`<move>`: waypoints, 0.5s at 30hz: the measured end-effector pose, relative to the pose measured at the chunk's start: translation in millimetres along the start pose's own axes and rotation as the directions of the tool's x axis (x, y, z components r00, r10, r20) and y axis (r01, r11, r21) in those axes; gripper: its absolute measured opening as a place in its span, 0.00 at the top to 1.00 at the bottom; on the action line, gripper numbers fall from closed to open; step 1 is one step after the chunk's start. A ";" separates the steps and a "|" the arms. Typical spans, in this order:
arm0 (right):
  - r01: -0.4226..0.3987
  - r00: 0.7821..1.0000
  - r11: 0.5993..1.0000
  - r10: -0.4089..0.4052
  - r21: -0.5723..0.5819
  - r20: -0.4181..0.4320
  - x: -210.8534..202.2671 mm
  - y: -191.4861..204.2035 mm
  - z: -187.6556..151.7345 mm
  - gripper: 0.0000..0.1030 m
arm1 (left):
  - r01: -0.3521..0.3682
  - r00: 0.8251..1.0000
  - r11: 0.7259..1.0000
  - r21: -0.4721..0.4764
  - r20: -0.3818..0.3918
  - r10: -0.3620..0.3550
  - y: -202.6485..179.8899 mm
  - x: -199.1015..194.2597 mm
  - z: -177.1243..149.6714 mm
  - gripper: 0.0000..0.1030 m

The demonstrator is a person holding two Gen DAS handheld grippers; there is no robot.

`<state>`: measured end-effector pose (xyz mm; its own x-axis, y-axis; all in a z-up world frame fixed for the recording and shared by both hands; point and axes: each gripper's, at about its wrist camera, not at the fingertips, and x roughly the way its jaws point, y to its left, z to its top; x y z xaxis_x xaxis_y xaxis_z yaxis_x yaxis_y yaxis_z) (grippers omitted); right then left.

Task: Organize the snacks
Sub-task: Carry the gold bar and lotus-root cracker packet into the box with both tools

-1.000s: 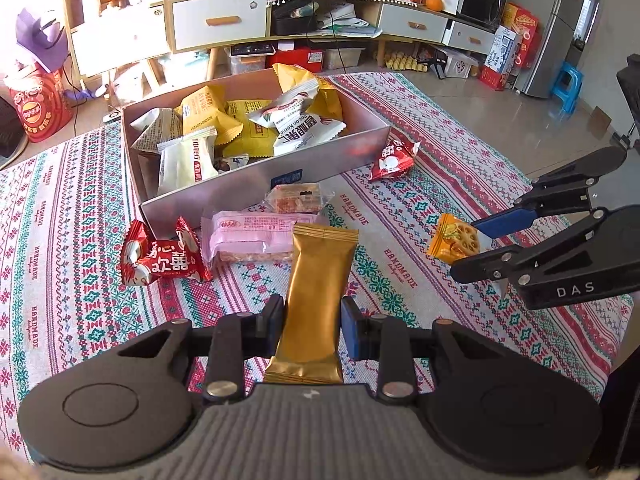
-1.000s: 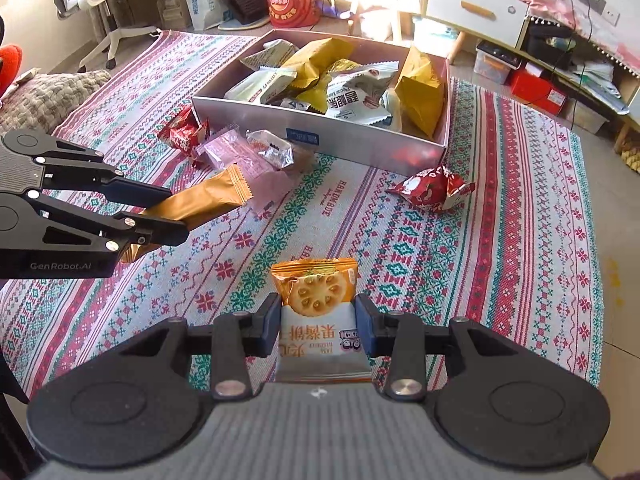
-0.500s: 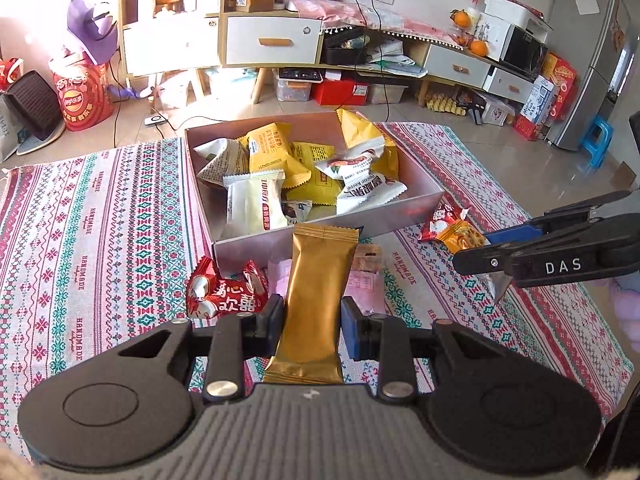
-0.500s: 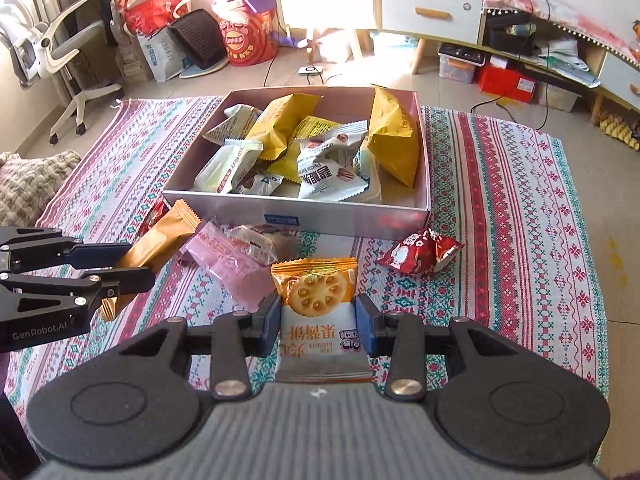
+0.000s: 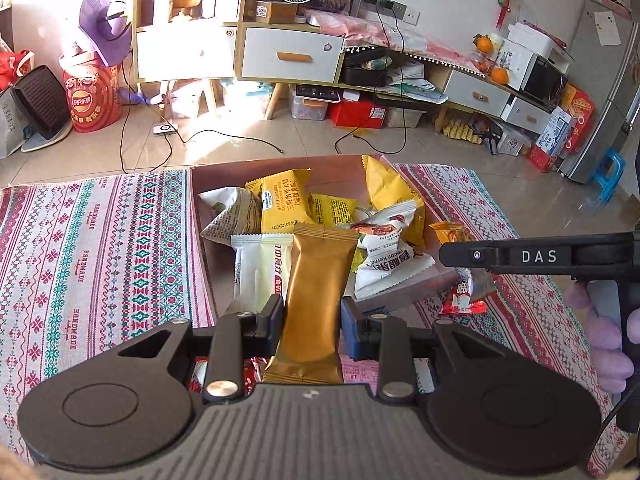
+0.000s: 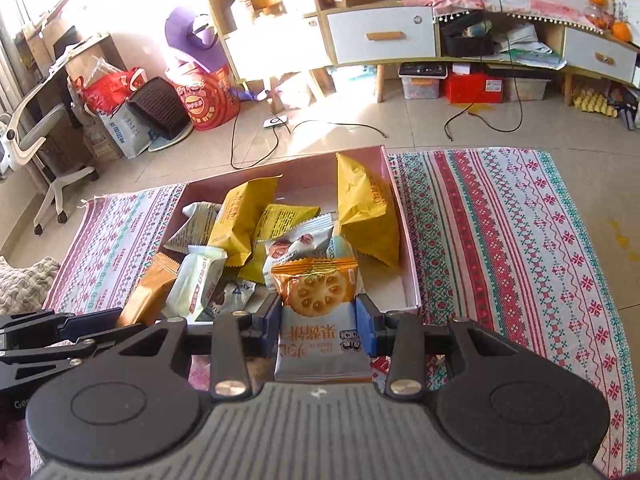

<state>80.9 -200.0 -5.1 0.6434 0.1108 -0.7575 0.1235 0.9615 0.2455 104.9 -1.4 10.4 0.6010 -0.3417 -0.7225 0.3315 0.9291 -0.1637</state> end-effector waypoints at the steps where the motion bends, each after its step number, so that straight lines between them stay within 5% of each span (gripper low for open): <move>1: 0.006 1.000 1.000 -0.006 0.002 0.000 3.5 -1.5 1.6 0.65 | 0.001 1.000 1.000 0.001 0.000 -0.001 -0.2 4.6 2.0 0.65; 15: 0.032 0.999 0.999 -0.034 0.035 0.040 36.4 -17.4 17.6 0.65 | 0.002 1.000 0.998 -0.057 0.005 -0.001 -2.0 49.9 15.5 0.65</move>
<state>115.5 -217.1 -26.2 0.6685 0.0683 -0.7405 0.1704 0.9552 0.2419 145.5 -22.4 -15.0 0.6041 -0.3436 -0.7190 0.2904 0.9352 -0.2029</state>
